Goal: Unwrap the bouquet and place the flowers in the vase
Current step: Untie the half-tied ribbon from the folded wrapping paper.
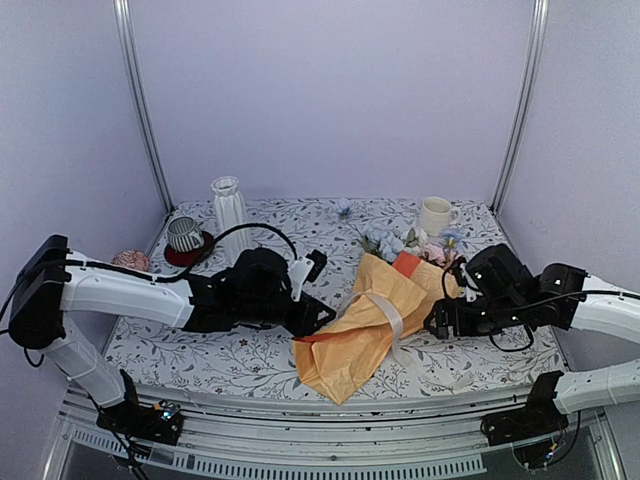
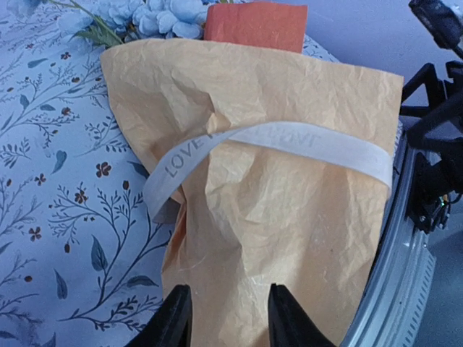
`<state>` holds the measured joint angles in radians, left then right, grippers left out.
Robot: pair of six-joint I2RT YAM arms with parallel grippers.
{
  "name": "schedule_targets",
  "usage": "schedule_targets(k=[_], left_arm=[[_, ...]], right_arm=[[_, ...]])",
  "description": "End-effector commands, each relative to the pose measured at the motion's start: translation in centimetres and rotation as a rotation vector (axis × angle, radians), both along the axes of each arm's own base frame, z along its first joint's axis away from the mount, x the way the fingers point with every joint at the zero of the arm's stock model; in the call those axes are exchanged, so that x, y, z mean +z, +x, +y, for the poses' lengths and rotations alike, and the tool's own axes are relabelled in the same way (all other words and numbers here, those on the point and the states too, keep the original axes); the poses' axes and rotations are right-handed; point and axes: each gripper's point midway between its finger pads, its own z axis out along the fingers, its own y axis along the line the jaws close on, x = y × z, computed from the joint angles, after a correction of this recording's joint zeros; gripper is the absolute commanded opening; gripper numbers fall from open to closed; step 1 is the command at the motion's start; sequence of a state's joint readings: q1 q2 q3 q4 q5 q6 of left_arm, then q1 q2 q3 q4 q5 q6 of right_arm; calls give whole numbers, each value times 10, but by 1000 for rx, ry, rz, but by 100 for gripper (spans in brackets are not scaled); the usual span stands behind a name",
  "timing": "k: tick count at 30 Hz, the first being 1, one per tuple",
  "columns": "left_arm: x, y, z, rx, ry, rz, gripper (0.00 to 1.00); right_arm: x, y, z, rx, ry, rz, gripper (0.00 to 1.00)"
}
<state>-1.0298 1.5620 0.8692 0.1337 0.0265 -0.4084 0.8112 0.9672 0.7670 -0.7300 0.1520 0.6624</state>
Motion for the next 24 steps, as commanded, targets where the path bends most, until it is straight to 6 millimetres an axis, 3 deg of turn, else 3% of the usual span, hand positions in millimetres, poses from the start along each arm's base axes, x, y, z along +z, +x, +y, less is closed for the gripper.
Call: schedule_targets(k=[1,5,8,14,24], left_arm=[[-19,-27,0,-51,22,84,37],[-31,-40,-9,-89,42,110,35],[-36,-45,-16,-109,54,113,34],[-44,-51,-35,-161,61,124,34],[-69,-59,-57,-222,108,160,33]], right_arm=[[-32,-47,25,115,-5,157,92],[-57,-76,43,226,-15,240,92],[-78,-86,48,225,-27,280,92],[-99,-82,37,152,-65,274,91],[-119,-74,35,166,-164,260,88]])
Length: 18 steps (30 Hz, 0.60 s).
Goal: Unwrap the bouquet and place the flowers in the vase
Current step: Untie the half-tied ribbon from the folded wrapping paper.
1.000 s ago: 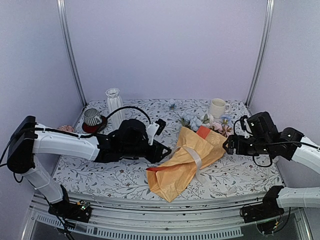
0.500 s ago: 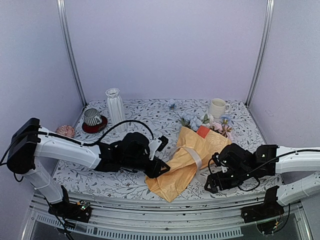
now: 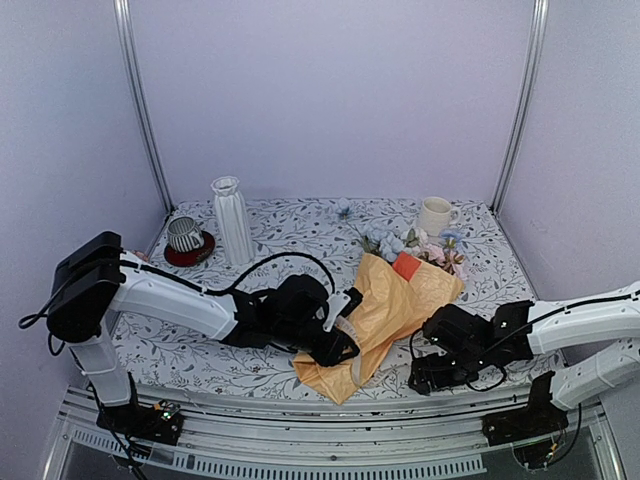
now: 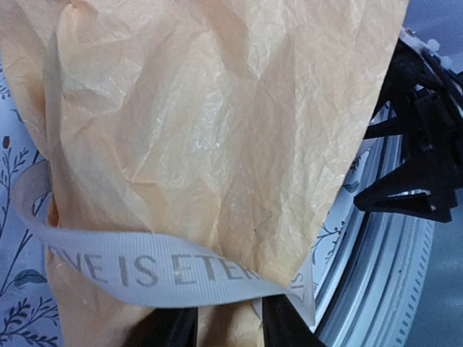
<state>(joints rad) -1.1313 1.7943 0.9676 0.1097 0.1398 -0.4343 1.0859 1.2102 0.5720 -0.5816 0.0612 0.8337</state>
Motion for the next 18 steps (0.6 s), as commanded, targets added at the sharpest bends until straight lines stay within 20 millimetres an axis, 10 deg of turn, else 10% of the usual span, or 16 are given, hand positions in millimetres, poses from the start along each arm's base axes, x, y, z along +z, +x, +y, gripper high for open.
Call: schedule_targets(k=[1,18], left_arm=[[-5,-9,-10,-43,8,11,33],[-7,-6,-10,-28,15,8,32]], right_arm=[[-9,6,0,14,-48,-28,87],[-36,5,-7,84,-258,-1,68]])
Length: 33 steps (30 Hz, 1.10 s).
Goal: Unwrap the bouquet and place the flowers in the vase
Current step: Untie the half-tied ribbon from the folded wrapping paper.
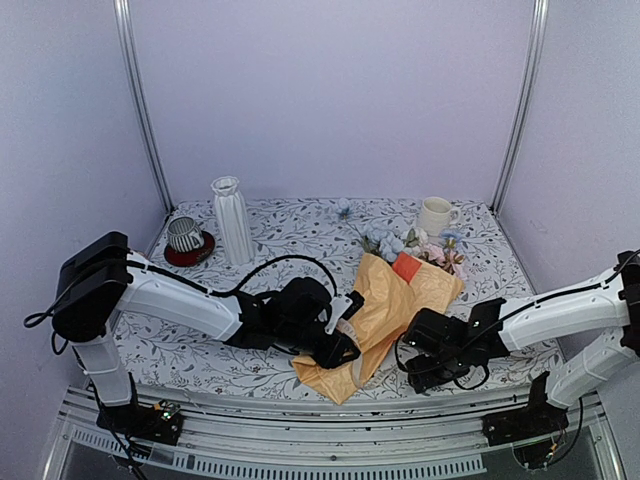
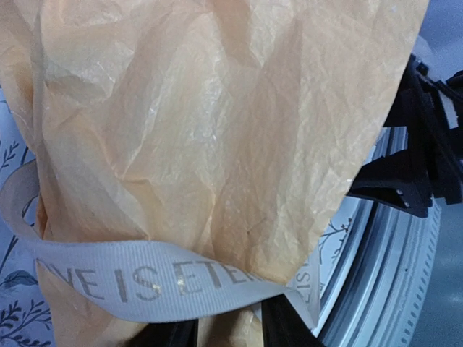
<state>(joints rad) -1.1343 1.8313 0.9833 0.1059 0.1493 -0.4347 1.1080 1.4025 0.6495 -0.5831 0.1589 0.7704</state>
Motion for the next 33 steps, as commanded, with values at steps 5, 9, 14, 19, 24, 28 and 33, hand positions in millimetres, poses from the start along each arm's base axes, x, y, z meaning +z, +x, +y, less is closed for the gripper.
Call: schedule_targets(k=[5,9,14,19,24,28,33], left_arm=[[5,-4,-6,-14,-3,-13,32],[6,-4,-6,-13,-5,-11,32],[8,-3,-5,-10,-7,-16,32],[19,-3,-5,-7,-22,-26,33],[27,-2,-5,0,-30,-40,33],[29,-1,-4,7,-29,-45,33],[33,-2,-5,8,-35,-53,33]], right_arm=[[-23,-10,-5,76,-177,25,58],[-22,-7,-3,96,-254,-13,38],[0,2,12,93,-193,-79,5],[43,13,36,111,-44,-163,3],[101,20,66,169,170,-260,3],[164,23,93,217,365,-347,3],[243,33,109,236,562,-512,3]])
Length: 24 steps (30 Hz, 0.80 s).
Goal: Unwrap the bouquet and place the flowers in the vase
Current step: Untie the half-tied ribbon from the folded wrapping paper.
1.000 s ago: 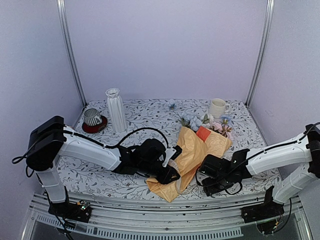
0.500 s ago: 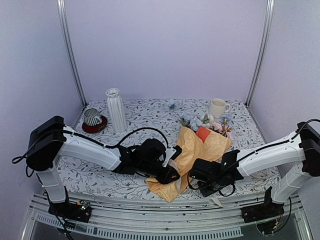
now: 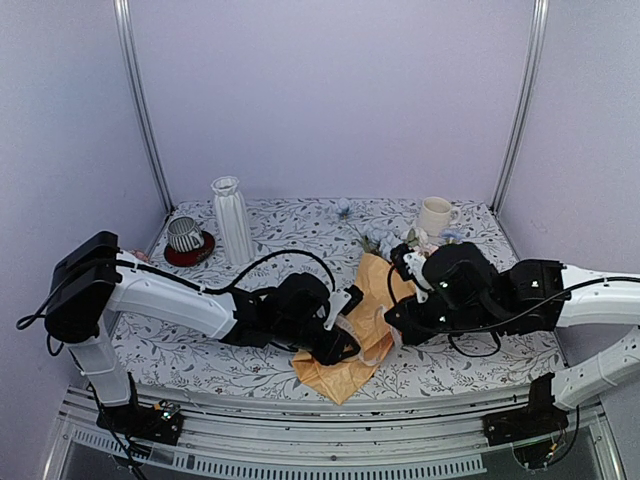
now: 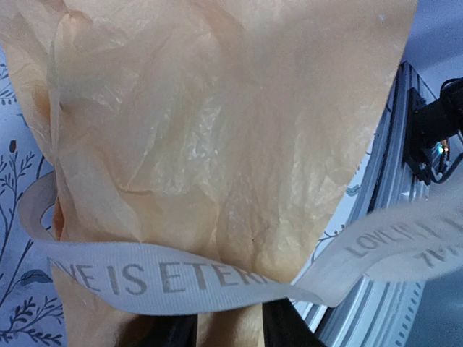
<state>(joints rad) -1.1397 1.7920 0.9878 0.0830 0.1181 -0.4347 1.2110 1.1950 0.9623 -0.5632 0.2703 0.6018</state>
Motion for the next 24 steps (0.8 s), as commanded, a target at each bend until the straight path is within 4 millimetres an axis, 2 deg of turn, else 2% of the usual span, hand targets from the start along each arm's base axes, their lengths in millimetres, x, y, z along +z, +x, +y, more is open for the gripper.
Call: schedule_targets(k=[1,6,11,15,20,21,22,24], left_arm=[[19,-4,-6,-8,-25,-26,33],[26,-3,-4,12,-24,-43,34],[37,-2,4,46,-36,-66,37],[42,-1,9,63,-50,-81,38],[41,0,11,70,-47,-87,38],[42,0,11,72,-49,-90,38],[42,0,12,74,-50,-93,37],[42,0,14,85,-51,-106,37]], right_arm=[[81,9,19,47,214,-183,3],[139,31,15,-42,327,-368,2],[169,59,8,-133,331,-465,2],[182,77,13,-136,391,-470,2],[183,94,37,-108,426,-449,2],[176,98,42,-107,409,-443,2],[184,102,45,-110,421,-454,2],[183,110,52,-114,416,-455,2]])
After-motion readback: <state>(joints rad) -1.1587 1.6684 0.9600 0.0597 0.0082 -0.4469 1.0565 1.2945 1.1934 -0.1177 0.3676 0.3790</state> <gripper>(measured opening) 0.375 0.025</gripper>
